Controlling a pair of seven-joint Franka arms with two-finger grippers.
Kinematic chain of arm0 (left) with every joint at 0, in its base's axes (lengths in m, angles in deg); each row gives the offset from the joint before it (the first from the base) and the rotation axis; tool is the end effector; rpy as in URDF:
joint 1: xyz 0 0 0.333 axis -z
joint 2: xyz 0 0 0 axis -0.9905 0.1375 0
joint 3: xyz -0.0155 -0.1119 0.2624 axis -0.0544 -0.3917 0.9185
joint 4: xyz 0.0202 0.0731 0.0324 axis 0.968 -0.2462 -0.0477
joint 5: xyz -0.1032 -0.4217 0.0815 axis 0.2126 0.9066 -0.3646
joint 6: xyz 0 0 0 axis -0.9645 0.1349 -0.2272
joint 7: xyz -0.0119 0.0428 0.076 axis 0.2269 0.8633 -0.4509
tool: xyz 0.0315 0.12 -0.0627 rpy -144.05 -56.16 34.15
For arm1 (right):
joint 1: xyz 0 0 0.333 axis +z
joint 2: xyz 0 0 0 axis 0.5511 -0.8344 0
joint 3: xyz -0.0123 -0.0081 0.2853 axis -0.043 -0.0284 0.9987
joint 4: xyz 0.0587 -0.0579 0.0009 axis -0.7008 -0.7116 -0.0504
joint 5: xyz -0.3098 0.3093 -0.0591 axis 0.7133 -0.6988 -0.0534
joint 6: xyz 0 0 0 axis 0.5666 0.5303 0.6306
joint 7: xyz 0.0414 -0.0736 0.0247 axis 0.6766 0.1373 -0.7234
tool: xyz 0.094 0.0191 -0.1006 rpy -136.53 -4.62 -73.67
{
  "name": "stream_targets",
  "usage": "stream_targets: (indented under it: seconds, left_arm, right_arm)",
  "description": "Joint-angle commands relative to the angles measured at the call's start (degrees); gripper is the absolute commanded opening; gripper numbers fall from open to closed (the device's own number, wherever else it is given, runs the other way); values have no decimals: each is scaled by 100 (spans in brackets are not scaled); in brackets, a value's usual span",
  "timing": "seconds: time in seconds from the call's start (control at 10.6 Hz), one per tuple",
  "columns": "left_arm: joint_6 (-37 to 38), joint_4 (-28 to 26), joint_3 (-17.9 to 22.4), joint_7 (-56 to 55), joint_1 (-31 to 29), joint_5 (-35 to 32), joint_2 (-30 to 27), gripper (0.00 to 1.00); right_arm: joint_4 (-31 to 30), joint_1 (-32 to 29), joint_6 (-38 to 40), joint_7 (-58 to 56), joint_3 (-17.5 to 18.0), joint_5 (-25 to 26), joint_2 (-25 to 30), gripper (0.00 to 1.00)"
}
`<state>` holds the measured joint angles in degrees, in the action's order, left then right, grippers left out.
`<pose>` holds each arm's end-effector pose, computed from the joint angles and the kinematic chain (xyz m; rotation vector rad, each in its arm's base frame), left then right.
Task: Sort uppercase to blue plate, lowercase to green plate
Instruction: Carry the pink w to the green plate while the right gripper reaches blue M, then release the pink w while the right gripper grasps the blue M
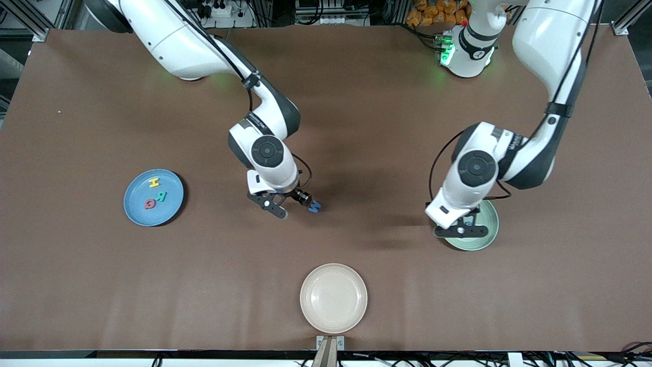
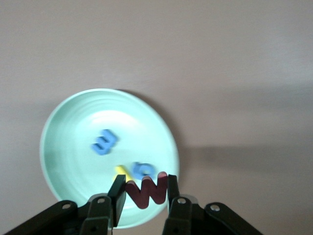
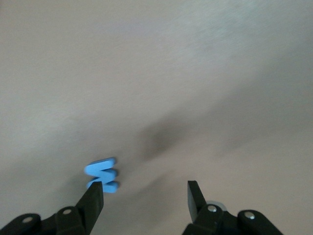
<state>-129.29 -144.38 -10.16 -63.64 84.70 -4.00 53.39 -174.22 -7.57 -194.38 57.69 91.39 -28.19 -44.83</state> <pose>0.6535 -0.2017 0.1977 -2.9799 0.0695 -0.0081 0.5776 0.4449 0.1485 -2.9658 0.9080 0.0437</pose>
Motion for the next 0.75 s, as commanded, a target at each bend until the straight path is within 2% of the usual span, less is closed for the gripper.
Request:
stream_targets:
  seconds: [0.0,0.09,0.19,0.28,0.38,0.66]
  left_arm:
    - [21,-276,-163,200,-566,-65,-75,0]
    - [12,-285,-189,244,-698,-65,-31,7]
    - [3,-259,-190,444,-795,-56,31,27]
    - [-15,-233,-190,716,-805,-56,23,86]
    - [3,-189,-190,797,-857,-56,-21,100]
    - [55,-145,-190,789,-849,-56,-284,100]
  right_arm:
    - [834,215,88,374,17,176,-626,78]
    - [914,225,53,374,17,185,-741,78]
    - [1002,268,36,383,8,194,-847,78]
    - [1177,312,44,418,8,194,-987,78]
    - [1292,321,35,496,8,194,-1093,78]
    - [1293,295,-140,497,-36,203,-1173,79]
